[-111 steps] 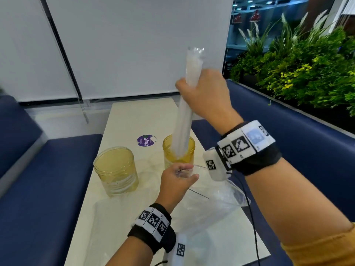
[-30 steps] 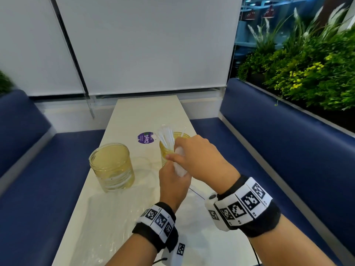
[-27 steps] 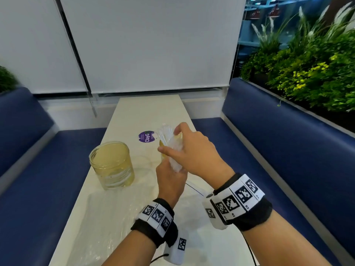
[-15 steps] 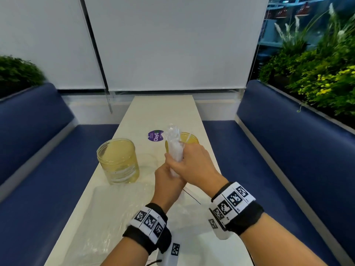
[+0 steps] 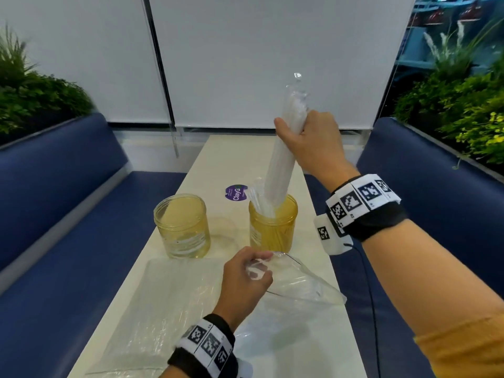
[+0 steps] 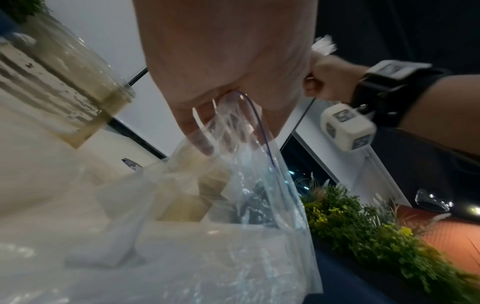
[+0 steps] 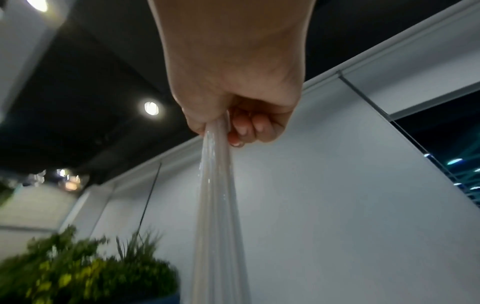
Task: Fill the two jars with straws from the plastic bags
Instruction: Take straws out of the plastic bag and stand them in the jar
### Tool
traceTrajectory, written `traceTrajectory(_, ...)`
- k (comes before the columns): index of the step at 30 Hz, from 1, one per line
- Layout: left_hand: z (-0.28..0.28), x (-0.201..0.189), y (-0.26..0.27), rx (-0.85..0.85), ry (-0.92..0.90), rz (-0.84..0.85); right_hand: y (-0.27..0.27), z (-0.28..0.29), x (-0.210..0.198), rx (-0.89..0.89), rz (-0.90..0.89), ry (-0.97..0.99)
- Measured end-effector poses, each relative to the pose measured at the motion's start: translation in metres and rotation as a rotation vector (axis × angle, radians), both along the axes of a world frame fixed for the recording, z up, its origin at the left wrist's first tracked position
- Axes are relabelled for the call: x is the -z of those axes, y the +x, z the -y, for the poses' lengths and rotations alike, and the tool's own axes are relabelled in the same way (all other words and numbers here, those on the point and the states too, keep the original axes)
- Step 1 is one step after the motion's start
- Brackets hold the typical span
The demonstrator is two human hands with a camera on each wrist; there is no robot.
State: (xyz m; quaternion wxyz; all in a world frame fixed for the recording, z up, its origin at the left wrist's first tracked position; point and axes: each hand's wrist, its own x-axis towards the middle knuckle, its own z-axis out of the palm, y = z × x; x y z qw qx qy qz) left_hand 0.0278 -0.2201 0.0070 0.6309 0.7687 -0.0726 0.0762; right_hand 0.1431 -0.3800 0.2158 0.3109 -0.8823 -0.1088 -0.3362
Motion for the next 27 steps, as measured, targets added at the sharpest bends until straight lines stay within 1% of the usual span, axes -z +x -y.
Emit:
traceTrajectory(3,-0.001,0.007,-0.007,-0.002,0.072,0.055,0.026,0.000,0.020,0.070,-0.067,-0.112)
traceTrajectory(8,0.003,0.011,-0.019,0.007,0.103,0.103,0.057,-0.009,0.072,0.067,-0.175,-0.120)
traceTrajectory(12,0.004,0.009,-0.020,0.031,0.109,0.126,0.068,-0.013,0.117,0.114,-0.333,-0.136)
traceTrajectory(15,0.002,0.008,-0.017,0.040,0.131,0.151,0.069,-0.008,0.142,0.165,-0.472,-0.192)
traceTrajectory(19,-0.003,0.010,-0.016,0.030,0.138,0.166,0.068,0.000,0.148,0.228,-0.673,-0.291)
traceTrajectory(22,-0.006,0.008,-0.014,0.024,0.131,0.175,0.066,0.008,0.146,0.223,-0.793,-0.250)
traceTrajectory(24,-0.008,0.004,-0.010,0.033,0.125,0.169,0.063,0.012,0.143,0.199,-0.873,-0.279)
traceTrajectory(27,-0.009,-0.001,-0.004,0.048,0.108,0.187,0.054,0.018,0.135,0.208,-0.924,-0.307)
